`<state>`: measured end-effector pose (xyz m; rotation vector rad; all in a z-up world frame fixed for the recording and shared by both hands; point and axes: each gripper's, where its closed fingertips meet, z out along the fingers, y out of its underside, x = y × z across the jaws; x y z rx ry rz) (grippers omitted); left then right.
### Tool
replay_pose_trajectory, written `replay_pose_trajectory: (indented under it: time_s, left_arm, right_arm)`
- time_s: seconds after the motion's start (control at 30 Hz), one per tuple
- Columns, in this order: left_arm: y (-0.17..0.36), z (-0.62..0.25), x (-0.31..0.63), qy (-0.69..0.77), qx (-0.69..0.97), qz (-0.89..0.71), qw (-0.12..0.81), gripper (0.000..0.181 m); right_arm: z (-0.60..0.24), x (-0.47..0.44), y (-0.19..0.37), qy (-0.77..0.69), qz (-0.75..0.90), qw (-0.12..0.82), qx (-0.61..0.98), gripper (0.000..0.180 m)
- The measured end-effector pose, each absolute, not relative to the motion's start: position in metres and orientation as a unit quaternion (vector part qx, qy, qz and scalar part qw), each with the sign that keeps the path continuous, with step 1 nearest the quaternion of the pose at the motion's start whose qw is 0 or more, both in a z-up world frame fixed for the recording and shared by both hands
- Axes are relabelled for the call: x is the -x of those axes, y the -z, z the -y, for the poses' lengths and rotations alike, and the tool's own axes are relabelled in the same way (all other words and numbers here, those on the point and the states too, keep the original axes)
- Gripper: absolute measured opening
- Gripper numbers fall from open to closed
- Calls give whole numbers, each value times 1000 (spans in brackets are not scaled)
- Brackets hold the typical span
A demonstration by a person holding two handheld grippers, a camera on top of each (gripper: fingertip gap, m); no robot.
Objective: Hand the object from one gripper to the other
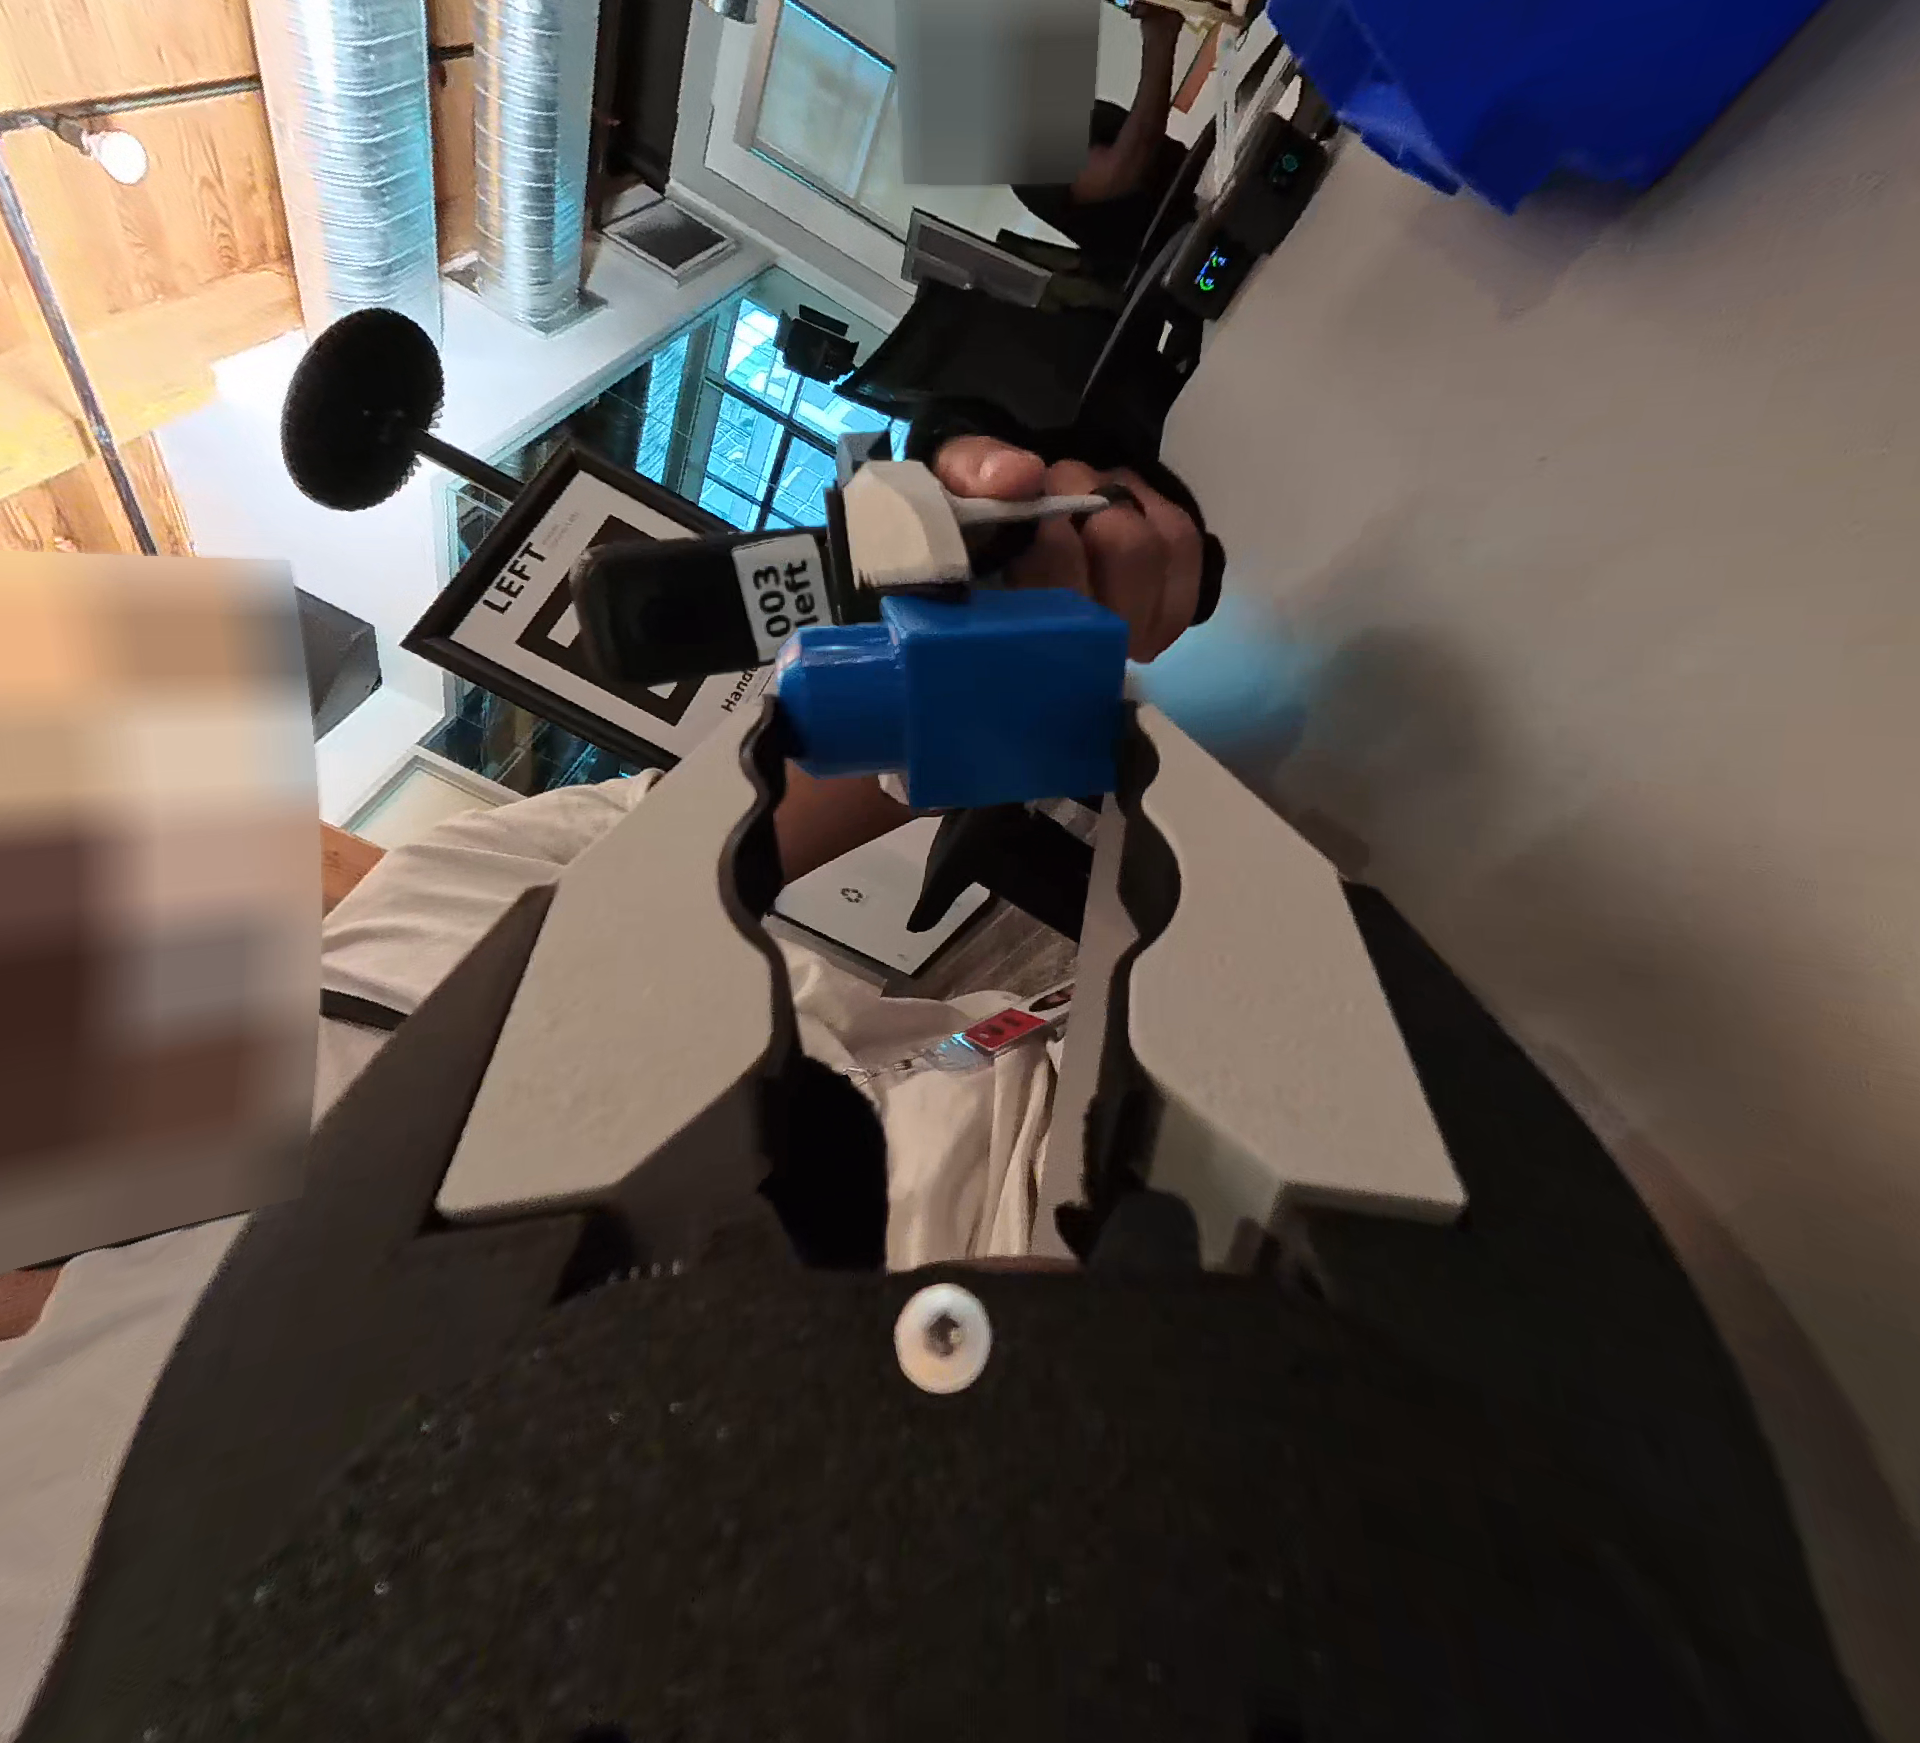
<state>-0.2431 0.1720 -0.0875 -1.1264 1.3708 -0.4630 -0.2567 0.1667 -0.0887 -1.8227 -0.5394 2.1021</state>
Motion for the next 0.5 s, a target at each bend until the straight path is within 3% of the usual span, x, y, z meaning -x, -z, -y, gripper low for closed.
replay_pose_trajectory:
  time_s: [0.23, 0.37, 0.5]
  left_arm:
    - [91, -178, 245, 195, 518, -570, 607, 32]
    - [91, -182, 248, 220, 538, -556, 594, 27]
    - [104, -194, 255, 209, 588, -536, 568, 24]
  right_arm:
    - [-184, 248, 94, -684, 191, 206, 673, 63]
    - [-217, 219, 104, -554, 194, 294, 754, 64]
    - [-251, 162, 21, -402, 212, 446, 771, 63]
